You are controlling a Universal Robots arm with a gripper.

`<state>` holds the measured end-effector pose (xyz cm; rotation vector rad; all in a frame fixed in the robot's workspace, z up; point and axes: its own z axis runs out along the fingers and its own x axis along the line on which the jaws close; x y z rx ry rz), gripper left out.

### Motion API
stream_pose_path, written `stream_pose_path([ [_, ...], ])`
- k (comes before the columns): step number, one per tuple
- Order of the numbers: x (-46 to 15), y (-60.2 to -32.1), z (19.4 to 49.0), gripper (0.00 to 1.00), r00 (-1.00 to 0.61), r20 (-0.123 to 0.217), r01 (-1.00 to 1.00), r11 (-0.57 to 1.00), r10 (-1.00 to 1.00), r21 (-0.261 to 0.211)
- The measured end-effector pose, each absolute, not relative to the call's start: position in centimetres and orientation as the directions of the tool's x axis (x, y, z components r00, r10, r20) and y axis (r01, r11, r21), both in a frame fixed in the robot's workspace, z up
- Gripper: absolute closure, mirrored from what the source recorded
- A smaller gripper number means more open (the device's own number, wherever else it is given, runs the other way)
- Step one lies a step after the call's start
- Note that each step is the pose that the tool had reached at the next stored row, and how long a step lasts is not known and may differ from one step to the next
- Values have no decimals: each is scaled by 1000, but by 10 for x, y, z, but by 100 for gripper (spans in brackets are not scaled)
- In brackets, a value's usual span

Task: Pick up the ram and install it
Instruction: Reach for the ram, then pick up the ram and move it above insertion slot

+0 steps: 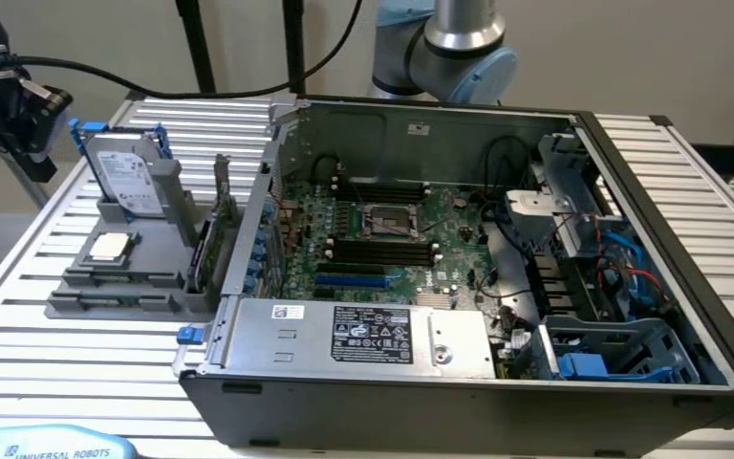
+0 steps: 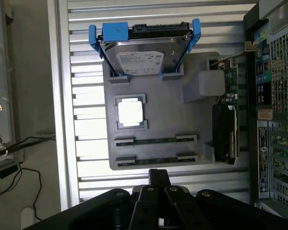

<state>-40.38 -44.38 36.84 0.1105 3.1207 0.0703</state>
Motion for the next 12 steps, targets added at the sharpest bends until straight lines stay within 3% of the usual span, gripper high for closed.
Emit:
stream_pose_path([
  [12, -404, -444, 368, 89, -997, -17, 70, 996, 71, 46],
])
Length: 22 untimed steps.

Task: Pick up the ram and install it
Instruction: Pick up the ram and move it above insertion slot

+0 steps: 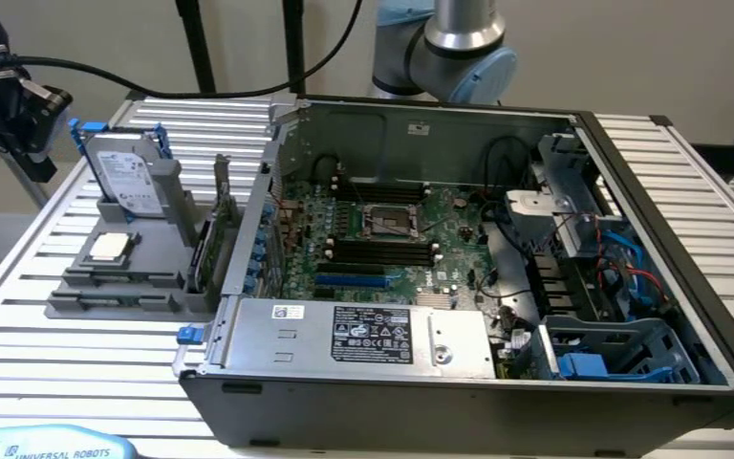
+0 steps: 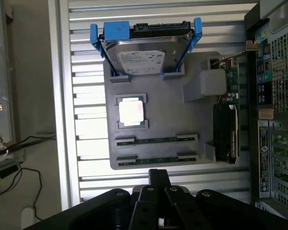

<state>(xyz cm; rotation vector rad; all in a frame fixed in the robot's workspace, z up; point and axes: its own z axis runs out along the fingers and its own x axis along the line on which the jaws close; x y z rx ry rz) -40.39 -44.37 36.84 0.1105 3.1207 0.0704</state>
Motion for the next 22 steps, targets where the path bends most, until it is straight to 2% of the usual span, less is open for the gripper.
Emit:
stream_pose_path([
  [5, -404, -444, 368, 89, -998, -17, 57, 997, 57, 46],
  [22, -404, -444, 368, 89, -969, -16, -248, 968, -247, 45],
])
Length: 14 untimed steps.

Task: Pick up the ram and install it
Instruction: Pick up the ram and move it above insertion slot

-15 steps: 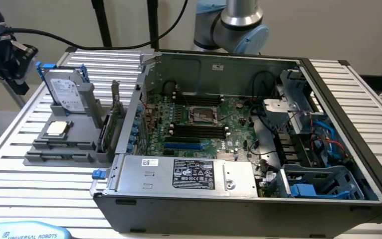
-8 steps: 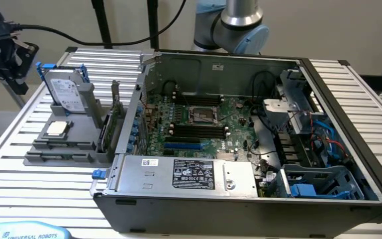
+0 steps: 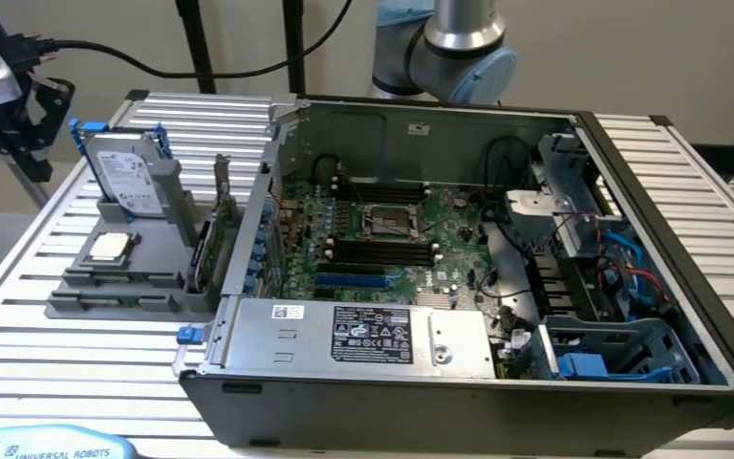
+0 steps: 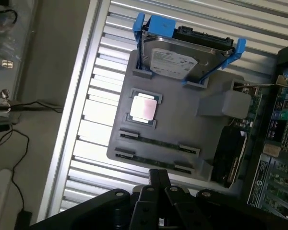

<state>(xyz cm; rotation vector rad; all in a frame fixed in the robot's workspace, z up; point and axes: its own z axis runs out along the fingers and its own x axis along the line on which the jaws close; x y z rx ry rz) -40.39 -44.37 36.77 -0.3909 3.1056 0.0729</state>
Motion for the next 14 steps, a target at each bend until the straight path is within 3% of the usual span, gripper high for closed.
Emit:
stream_pose_path([
  [14, -404, -444, 366, 89, -875, -15, -484, 874, -483, 45],
])
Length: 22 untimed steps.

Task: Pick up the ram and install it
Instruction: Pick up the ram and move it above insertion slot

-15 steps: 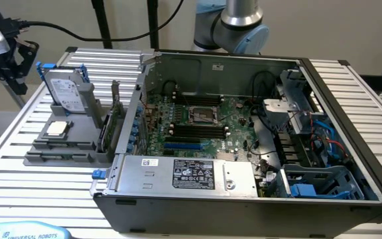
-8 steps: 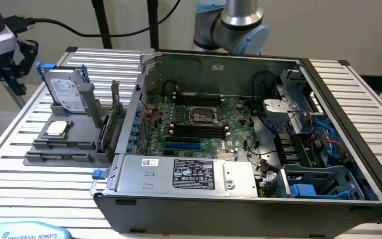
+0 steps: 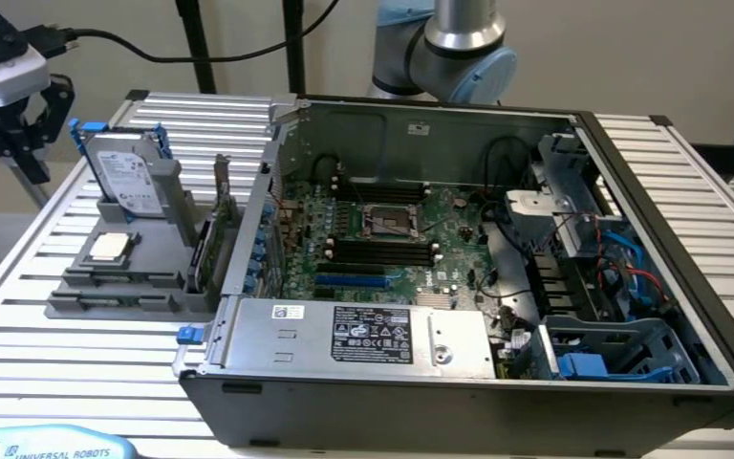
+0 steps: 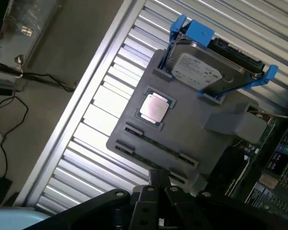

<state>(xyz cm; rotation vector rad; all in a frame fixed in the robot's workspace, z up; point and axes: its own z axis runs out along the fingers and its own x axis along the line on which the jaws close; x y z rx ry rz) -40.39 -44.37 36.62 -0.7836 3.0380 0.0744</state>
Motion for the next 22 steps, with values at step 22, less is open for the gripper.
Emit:
stream_pose_path([
  [22, -404, -444, 363, 89, -617, -15, -786, 616, -787, 45],
])
